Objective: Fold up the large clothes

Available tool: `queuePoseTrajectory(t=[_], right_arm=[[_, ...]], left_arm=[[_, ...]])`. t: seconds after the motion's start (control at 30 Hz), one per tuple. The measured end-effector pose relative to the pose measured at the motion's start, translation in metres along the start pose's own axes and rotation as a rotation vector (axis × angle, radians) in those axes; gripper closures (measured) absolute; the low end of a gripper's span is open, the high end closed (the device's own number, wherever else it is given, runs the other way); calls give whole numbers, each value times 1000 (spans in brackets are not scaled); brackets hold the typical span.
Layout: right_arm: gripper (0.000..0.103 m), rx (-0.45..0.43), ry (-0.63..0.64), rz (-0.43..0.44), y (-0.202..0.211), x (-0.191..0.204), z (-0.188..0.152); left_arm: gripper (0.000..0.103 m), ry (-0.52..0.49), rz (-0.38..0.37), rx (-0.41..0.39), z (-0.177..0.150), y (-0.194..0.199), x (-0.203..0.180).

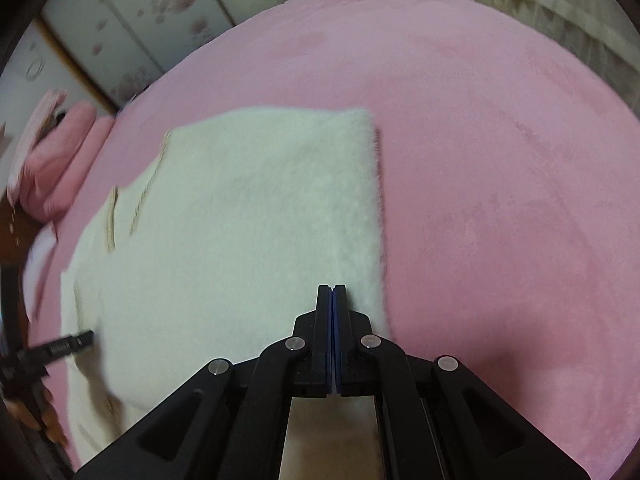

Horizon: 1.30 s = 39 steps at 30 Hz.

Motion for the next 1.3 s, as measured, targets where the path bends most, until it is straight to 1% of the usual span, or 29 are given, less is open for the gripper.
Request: queuePoseTrajectory(t=[0.1, 0.13, 0.17, 0.2, 0.23, 0.27, 0.3, 0.33, 0.37, 0.4, 0.47, 0.5, 0.57, 0.63, 0.73, 0.8, 0.83, 0.87, 0.9, 0.97, 1.03, 1.07, 1.13, 1.2, 1.23, 1.27, 1.3], right_arm=[[103, 30, 0, -9, 7, 2, -3], [103, 32, -4, -19, 3, 4, 1], [103, 19, -15, -32, 17, -3, 9], [101, -11, -44, -23, 26, 2, 9], [101, -37, -89, 28, 33, 8, 7], [101, -43, -120, 77, 39, 8, 4], [101, -25, -152, 152, 35, 20, -1], [101, -6, -163, 192, 30, 27, -10], [101, 29, -175, 243, 22, 41, -18], [101, 48, -171, 255, 16, 51, -24], [101, 63, -143, 237, 6, 65, -31], [101, 66, -134, 232, 2, 69, -32], [101, 59, -142, 210, -3, 66, -31], [101, 38, -171, 145, -4, 41, -25], [103, -7, -231, 89, -4, 3, -18], [103, -55, -305, 47, 5, -24, -16], [103, -62, -336, 59, -3, -20, -28], [103, -62, -364, 77, -1, -25, -30], [103, -63, -355, 68, 1, -24, -30], [103, -75, -318, 39, 5, -17, -32], [103, -76, -300, 14, 8, -8, -37], [101, -73, -305, 10, 10, -4, -41], [100, -60, -318, -2, 27, -12, -46], [100, -32, -317, -20, 39, -1, -58], [99, -21, -315, -25, 42, 5, -57], [99, -6, -316, -25, 44, 15, -64], [97, 7, -318, -20, 45, 24, -70]], left_arm=[[102, -2, -8, 9, -3, 3, 3], [102, 12, -25, 10, -3, 6, 4], [102, 31, -74, 8, -3, 9, 2], [102, 55, -166, 6, -3, 12, -2], [102, 79, -236, 2, -3, 14, -7], [102, 116, -314, -1, -5, 17, -11], [102, 149, -375, 6, -7, 18, -17], [102, 167, -409, 17, -9, 18, -23], [102, 170, -421, 27, -12, 17, -29], [102, 153, -406, 26, -13, 16, -35], [102, 110, -376, 5, -14, 18, -39], [102, 99, -376, -1, -13, 19, -38], [102, 104, -389, 0, -14, 18, -31], [102, 117, -390, -2, -11, 13, -16], [102, 121, -311, -22, -11, 10, 13], [102, 119, -225, -35, -6, 3, 38], [102, 120, -186, -44, -7, 0, 47], [102, 141, -209, -50, -8, -1, 54], [102, 174, -238, -48, -9, -1, 60], [102, 217, -263, -50, -11, 0, 68], [102, 230, -266, -48, -13, 2, 69], [102, 228, -265, -46, -14, 3, 69], [102, 224, -258, -41, -18, 7, 70], [102, 213, -252, -35, -19, 13, 68], [100, 198, -249, -29, -19, 15, 67], [97, 182, -251, -21, -21, 20, 67], [86, 171, -260, -12, -23, 23, 67]])
Point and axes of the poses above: each gripper's, at about its wrist camera, not at the fingertips, and y roughly against the way its jaws point, x to its left, z to its top, the point moved 3 cm from there along -y, roughly the way its jaws point, and after that the axes turned 12 degrees about -x, right-handed, at the moved point
